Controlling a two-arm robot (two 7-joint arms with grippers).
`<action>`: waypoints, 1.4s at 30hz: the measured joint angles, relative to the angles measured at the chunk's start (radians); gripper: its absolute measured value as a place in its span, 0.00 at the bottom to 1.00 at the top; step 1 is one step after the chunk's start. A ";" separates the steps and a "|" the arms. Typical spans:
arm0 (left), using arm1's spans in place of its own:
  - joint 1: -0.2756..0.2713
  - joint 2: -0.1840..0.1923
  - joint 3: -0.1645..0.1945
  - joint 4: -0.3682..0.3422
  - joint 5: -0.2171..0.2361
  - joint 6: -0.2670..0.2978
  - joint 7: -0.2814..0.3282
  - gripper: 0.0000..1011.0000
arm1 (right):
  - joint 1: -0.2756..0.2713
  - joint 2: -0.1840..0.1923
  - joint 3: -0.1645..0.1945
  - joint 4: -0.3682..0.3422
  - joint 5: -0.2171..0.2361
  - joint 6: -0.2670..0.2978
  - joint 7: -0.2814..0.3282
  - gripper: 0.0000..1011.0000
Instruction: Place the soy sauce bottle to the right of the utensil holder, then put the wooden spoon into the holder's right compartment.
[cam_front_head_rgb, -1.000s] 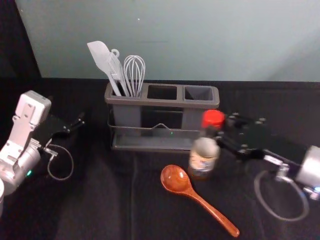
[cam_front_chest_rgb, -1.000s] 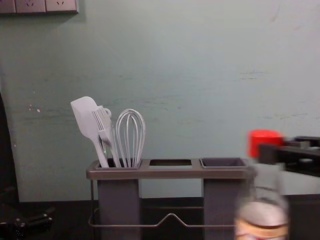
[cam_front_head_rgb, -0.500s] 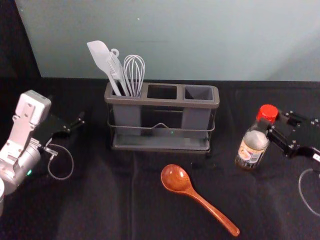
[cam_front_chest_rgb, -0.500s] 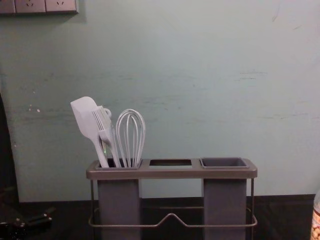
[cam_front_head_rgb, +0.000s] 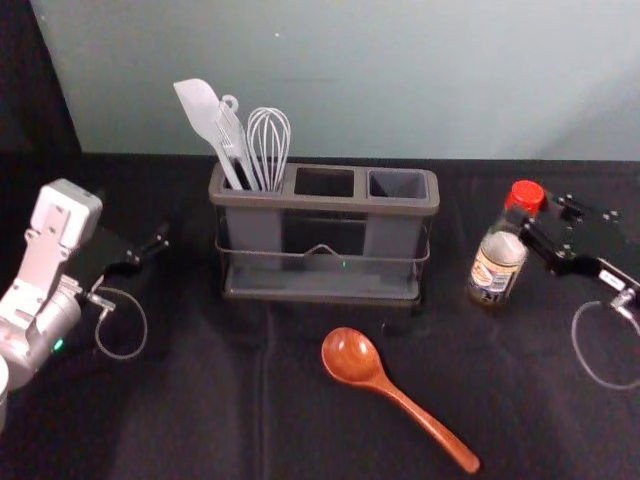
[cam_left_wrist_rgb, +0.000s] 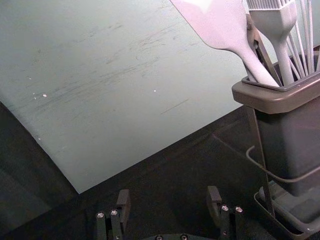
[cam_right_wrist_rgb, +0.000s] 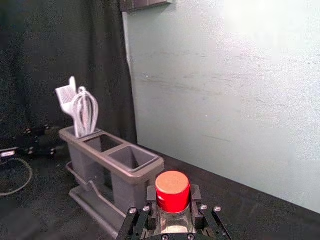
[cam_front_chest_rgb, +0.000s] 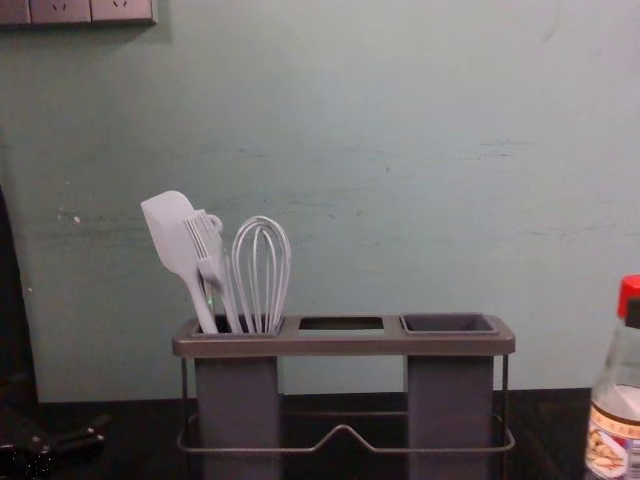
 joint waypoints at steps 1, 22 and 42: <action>0.000 0.000 0.000 0.000 0.000 0.000 0.000 0.99 | 0.010 -0.008 -0.004 0.011 -0.002 0.001 0.001 0.38; 0.000 0.000 0.000 0.000 0.000 0.000 0.000 0.99 | 0.174 -0.134 -0.083 0.216 -0.054 0.008 0.043 0.38; 0.000 0.000 0.000 0.000 0.000 0.000 0.000 0.99 | 0.215 -0.158 -0.103 0.264 -0.074 0.002 0.056 0.38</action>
